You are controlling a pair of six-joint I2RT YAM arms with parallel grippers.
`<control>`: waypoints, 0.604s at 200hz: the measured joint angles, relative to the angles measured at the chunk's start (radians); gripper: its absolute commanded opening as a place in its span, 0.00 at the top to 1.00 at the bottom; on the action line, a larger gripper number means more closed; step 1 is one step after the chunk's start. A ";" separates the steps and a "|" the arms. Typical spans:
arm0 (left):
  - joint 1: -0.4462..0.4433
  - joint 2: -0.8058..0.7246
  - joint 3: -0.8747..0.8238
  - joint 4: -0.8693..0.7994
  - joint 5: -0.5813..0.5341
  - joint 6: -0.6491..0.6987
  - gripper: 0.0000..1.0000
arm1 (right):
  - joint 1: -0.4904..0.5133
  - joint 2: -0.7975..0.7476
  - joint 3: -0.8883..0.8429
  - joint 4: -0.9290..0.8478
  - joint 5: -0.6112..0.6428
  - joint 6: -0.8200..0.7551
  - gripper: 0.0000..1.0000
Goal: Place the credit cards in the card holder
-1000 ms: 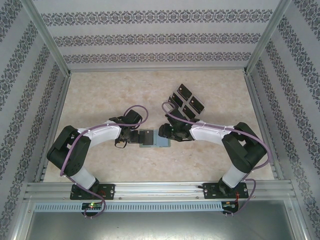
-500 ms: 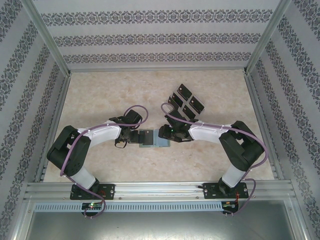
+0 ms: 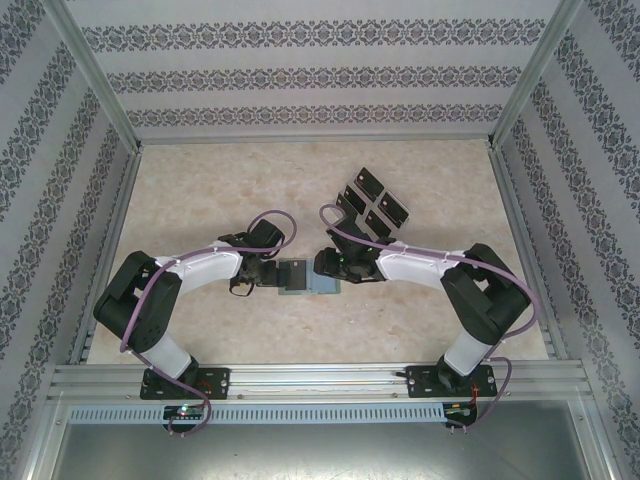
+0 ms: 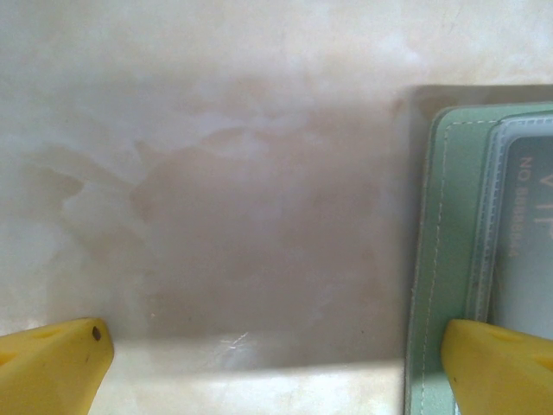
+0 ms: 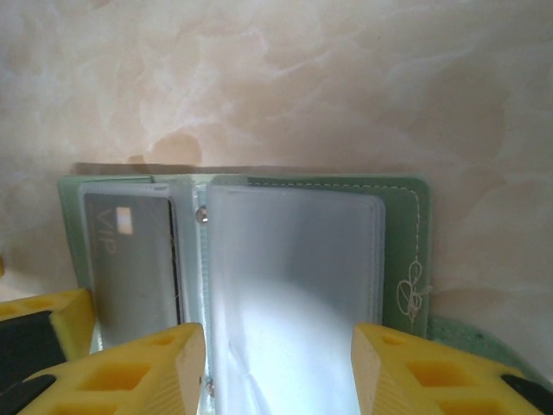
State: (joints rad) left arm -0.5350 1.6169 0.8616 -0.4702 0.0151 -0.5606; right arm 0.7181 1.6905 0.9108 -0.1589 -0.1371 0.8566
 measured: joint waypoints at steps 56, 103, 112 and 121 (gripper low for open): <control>0.000 0.000 0.000 0.000 0.000 0.000 0.00 | 0.002 0.050 0.021 0.033 -0.021 0.000 0.51; 0.000 0.000 0.000 0.000 0.000 0.000 0.00 | 0.026 0.057 0.026 0.047 -0.051 0.000 0.51; 0.000 0.000 0.000 0.000 0.000 0.000 0.00 | 0.029 0.058 0.026 0.050 -0.060 0.001 0.51; 0.000 0.000 0.000 0.000 0.000 0.000 0.00 | 0.031 0.058 0.026 0.054 -0.066 0.001 0.51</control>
State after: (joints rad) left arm -0.5354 1.6169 0.8616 -0.4702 0.0147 -0.5610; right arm 0.7490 1.7489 0.9363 -0.1047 -0.2035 0.8574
